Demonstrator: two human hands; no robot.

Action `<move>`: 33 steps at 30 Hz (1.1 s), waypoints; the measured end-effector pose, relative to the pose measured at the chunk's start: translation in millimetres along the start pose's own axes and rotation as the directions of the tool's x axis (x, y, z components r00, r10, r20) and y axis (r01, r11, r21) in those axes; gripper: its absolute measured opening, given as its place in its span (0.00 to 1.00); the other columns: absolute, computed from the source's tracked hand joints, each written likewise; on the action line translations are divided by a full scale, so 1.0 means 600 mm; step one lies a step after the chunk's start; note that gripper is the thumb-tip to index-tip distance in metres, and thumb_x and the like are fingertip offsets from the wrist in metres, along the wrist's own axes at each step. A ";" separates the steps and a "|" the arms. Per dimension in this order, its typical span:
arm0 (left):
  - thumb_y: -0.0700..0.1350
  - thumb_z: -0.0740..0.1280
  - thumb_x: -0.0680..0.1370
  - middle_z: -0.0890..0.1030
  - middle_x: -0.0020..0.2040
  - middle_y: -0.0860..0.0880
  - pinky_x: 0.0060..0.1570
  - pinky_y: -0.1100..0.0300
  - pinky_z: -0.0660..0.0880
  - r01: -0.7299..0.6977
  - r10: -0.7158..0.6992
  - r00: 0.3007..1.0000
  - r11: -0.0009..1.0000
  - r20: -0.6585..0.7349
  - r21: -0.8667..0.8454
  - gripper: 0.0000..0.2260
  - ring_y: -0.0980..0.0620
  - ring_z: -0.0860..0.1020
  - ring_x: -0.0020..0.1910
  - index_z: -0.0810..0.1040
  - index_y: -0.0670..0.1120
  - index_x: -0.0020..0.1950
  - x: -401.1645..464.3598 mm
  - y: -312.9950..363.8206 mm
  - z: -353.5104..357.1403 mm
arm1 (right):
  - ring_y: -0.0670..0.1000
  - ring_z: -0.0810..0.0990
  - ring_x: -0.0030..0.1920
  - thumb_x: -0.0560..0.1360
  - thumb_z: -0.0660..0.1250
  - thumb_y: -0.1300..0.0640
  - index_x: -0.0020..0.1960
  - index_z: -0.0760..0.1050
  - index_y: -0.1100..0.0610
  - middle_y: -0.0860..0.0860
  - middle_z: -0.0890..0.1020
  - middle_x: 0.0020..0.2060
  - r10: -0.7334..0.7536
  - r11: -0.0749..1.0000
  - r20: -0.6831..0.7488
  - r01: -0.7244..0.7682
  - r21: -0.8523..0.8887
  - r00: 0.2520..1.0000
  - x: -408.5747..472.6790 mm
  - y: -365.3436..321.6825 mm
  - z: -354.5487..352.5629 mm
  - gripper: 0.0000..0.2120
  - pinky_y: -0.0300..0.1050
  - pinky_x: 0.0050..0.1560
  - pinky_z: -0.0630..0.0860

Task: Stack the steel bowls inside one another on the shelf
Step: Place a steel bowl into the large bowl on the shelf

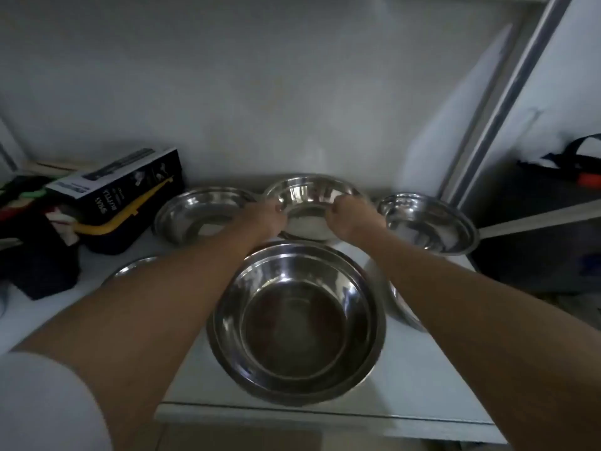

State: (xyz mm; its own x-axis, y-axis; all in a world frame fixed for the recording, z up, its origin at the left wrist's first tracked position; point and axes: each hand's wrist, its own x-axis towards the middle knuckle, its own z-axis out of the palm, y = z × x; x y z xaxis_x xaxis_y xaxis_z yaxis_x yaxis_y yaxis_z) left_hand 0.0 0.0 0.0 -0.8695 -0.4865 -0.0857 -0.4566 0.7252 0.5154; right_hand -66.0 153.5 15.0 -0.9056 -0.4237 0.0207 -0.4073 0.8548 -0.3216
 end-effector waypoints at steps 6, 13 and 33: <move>0.48 0.57 0.79 0.76 0.67 0.38 0.64 0.50 0.73 0.117 -0.116 0.993 0.992 0.021 -0.040 0.20 0.39 0.76 0.66 0.72 0.43 0.69 0.039 0.009 0.026 | 0.60 0.77 0.59 0.78 0.57 0.48 0.67 0.71 0.59 0.58 0.75 0.63 0.149 0.989 -0.011 -0.149 -0.003 0.989 0.037 0.027 0.030 0.22 0.53 0.56 0.74; 0.41 0.63 0.79 0.77 0.65 0.39 0.25 0.60 0.80 0.291 -0.268 0.957 0.868 0.112 -0.402 0.18 0.40 0.82 0.57 0.72 0.42 0.69 0.067 -0.004 0.035 | 0.61 0.75 0.61 0.77 0.61 0.51 0.70 0.68 0.63 0.62 0.76 0.61 0.228 0.945 0.050 -0.233 0.230 0.972 0.069 0.037 0.044 0.24 0.55 0.62 0.76; 0.37 0.69 0.70 0.81 0.47 0.39 0.21 0.61 0.77 0.155 -0.214 0.976 0.788 -0.030 -0.595 0.19 0.47 0.81 0.31 0.71 0.37 0.59 -0.033 -0.008 -0.112 | 0.63 0.76 0.62 0.78 0.59 0.60 0.68 0.64 0.62 0.61 0.76 0.63 0.416 0.842 -0.127 -0.329 0.428 0.900 -0.023 0.017 -0.062 0.19 0.57 0.61 0.75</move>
State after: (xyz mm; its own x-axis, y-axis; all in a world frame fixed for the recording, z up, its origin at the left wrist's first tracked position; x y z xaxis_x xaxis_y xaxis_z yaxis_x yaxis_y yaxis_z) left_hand 32.2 -26.3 56.4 -0.7452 -0.6451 -0.1685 -0.3823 0.2064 0.9007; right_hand -62.0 179.4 46.9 -0.9999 0.0123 0.0047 0.0058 0.7307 -0.6827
